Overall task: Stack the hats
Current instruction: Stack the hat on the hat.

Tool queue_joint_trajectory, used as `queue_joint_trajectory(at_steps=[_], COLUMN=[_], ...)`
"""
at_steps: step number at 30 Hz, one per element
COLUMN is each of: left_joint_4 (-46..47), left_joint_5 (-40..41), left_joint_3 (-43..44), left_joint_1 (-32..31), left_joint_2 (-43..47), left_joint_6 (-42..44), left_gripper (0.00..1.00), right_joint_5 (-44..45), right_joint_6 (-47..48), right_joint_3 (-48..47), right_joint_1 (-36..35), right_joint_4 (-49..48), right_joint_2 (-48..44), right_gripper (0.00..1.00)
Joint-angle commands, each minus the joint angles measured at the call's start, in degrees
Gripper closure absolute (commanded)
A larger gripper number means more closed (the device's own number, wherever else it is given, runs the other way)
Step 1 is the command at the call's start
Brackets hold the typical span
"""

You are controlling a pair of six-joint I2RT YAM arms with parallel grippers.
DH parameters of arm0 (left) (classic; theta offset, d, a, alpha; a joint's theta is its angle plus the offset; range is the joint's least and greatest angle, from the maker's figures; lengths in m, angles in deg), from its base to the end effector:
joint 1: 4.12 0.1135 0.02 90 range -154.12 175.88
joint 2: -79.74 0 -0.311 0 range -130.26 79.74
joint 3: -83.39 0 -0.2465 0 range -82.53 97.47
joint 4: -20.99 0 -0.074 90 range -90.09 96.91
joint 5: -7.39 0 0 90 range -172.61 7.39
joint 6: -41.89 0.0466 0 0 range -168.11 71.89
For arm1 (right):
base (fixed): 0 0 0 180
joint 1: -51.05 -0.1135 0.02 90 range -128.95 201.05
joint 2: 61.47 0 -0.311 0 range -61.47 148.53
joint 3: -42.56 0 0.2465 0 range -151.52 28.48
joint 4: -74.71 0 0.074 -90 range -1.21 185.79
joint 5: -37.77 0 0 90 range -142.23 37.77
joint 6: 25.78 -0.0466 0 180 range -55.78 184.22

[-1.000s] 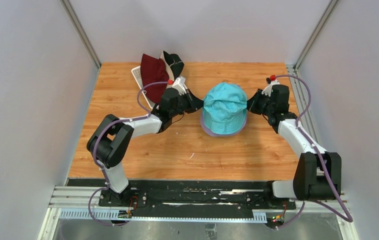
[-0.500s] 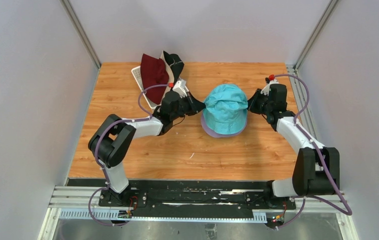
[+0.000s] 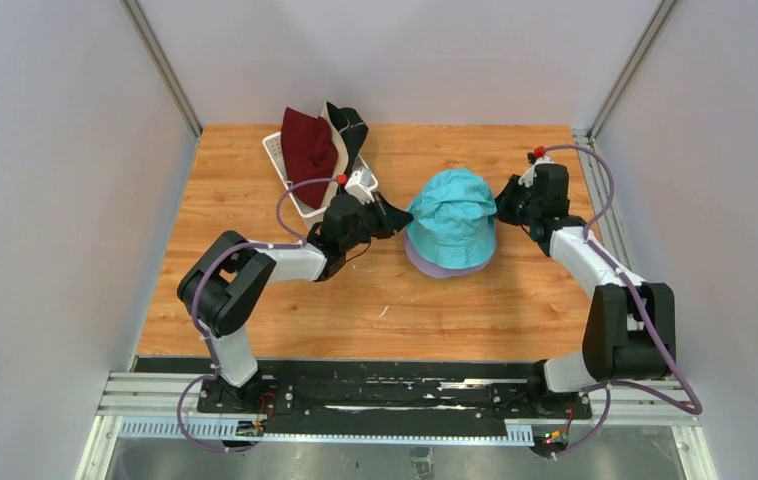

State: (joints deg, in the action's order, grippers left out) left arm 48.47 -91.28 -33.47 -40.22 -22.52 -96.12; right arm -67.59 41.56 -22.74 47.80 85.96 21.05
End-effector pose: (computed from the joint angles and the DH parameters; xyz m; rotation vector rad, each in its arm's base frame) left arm 0.3149 -0.2383 0.2377 -0.0816 1.9318 -1.1622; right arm 0.3183 0.0304 0.2922 0.1868 2.0868 0.5532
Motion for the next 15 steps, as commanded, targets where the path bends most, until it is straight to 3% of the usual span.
queue_joint_trajectory(at_steps=[1, 15], left_joint_4=[-12.6, -12.5], left_joint_5=[3.2, 5.6], left_joint_3=[-5.0, -7.7], left_joint_1=[-0.9, -4.8], left_joint_2=[-2.6, -4.2], left_joint_6=[3.4, 2.4], left_gripper=[1.0, 1.0], right_joint_5=[10.6, 11.9], right_joint_6=[2.9, 3.1], right_joint_3=[1.7, 0.8], right_joint_1=[0.4, -0.5], right_joint_4=[10.5, 10.5], right_joint_2=[4.6, 7.1], right_gripper=[1.0, 0.99])
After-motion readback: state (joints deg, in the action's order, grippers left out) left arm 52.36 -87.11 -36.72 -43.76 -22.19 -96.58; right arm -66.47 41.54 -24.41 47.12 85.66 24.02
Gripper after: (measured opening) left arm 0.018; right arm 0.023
